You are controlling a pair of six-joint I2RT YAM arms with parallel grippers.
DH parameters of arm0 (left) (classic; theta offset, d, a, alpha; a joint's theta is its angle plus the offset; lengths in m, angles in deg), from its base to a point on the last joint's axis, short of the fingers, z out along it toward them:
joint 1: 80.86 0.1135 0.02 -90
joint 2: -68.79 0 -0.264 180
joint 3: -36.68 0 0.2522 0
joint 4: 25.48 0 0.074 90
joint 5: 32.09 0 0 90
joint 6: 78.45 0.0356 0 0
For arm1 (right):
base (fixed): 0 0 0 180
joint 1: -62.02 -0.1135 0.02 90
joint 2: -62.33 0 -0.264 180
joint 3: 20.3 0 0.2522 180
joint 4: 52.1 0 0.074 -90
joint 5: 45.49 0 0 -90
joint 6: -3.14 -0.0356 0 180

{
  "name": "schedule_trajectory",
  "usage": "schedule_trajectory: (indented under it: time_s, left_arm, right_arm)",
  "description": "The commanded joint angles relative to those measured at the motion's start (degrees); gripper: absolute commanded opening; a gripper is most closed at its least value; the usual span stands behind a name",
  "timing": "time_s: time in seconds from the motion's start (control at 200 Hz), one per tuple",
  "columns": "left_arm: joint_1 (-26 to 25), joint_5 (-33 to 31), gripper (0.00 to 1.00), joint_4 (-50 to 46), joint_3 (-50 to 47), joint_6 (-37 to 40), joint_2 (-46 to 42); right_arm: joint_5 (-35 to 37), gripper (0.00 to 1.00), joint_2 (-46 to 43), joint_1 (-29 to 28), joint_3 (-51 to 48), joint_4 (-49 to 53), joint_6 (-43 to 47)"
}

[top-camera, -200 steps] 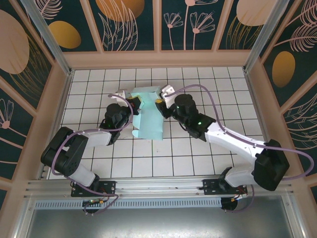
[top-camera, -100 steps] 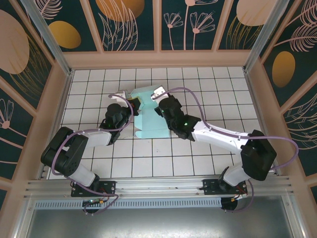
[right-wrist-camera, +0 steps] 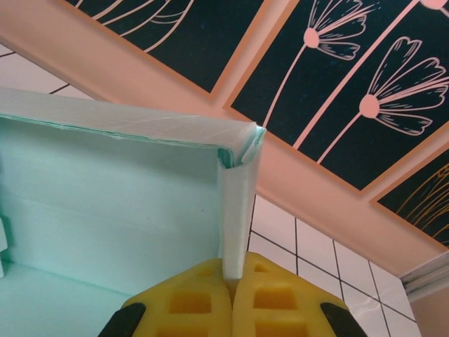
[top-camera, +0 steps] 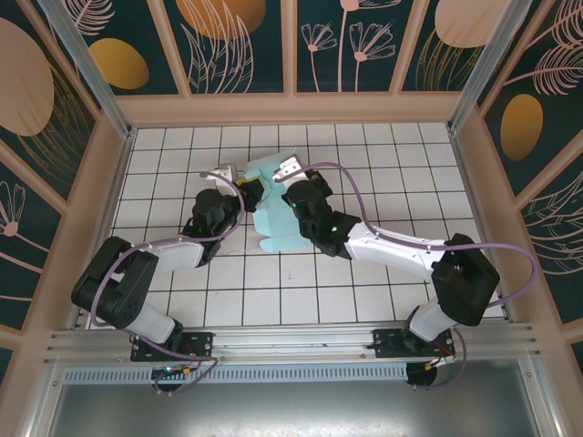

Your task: Fold the paper box

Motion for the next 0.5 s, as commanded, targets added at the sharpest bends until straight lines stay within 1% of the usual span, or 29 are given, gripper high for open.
schedule_trajectory:
  time_s: [0.0, 0.015, 0.045, 0.06, 0.09, 0.11, 0.14, 0.155, 0.19, 0.205, 0.34, 0.425, 0.44, 0.46, 0.465, 0.495]
  left_arm:
    - [-0.9, 3.0, 0.47, 3.9, 0.1, 0.7, -4.8]
    - [-0.8, 2.8, 0.49, 4.0, -0.1, 0.8, -5.3]
    - [-0.9, 2.4, 0.51, 4.1, -0.6, 0.9, -6.1]
    - [-0.9, 2.2, 0.55, 4.0, -0.7, 1.0, -6.7]
    - [-0.8, 1.7, 0.57, 3.9, -1.1, 1.2, -7.8]
    - [-0.8, 1.3, 0.62, 3.8, -1.5, 1.3, -8.5]
    - [-0.8, 0.6, 0.64, 3.7, -1.9, 1.6, -9.6]
    - [-0.8, 0.1, 0.67, 3.5, -2.1, 1.7, -10.1]
    - [-0.9, -1.0, 0.69, 2.7, -2.4, 2.0, -11.3]
    - [-0.8, -1.3, 0.72, 2.2, -2.5, 2.1, -11.7]
    - [-0.3, -4.3, 0.74, -1.8, -3.0, 2.8, -14.3]
    - [0.8, -6.1, 0.81, -2.2, -4.3, 0.9, -15.1]
    - [1.2, -6.6, 0.83, -2.4, -4.5, 0.2, -15.2]
    - [1.9, -7.0, 0.83, -2.5, -5.0, -0.6, -15.3]
    - [2.0, -7.1, 0.83, -2.5, -5.0, -0.9, -15.3]
    - [3.2, -7.5, 0.83, -2.6, -5.7, -2.1, -15.5]
  right_arm:
    - [0.1, 0.00, 1.1, 1.3, -0.3, -1.6, 1.5]
    - [-0.1, 0.00, 1.1, 1.6, -0.3, -1.5, 1.3]
    - [-0.4, 0.00, 1.0, 2.1, -0.4, -1.3, 0.7]
    - [-0.5, 0.00, 1.0, 2.3, -0.6, -1.3, 0.5]
    - [-0.9, 0.00, 0.8, 2.8, -0.8, -1.3, 0.1]
    - [-1.2, 0.00, 0.6, 3.1, -0.9, -1.3, -0.3]
    - [-2.0, 0.00, 0.3, 3.7, -1.2, -1.1, -1.3]
    - [-2.4, 0.00, 0.0, 4.1, -1.4, -1.0, -1.9]
    - [-3.8, 0.00, -0.6, 5.1, -1.8, -0.5, -3.6]
    - [-4.4, 0.00, -1.0, 5.4, -1.9, -0.2, -4.4]
    - [-10.7, 0.00, -4.8, 9.4, -4.0, 0.7, -11.0]
    - [-21.0, 0.00, -8.8, 13.7, -6.7, 0.6, -17.8]
    - [-25.0, 0.00, -9.9, 14.6, -7.6, 0.3, -19.3]
    - [-27.3, 0.00, -10.8, 15.4, -8.1, 0.0, -20.3]
    - [-29.2, 0.00, -11.4, 16.1, -8.6, -0.3, -20.9]
    - [-33.7, 0.00, -12.9, 17.8, -9.8, -1.1, -22.8]
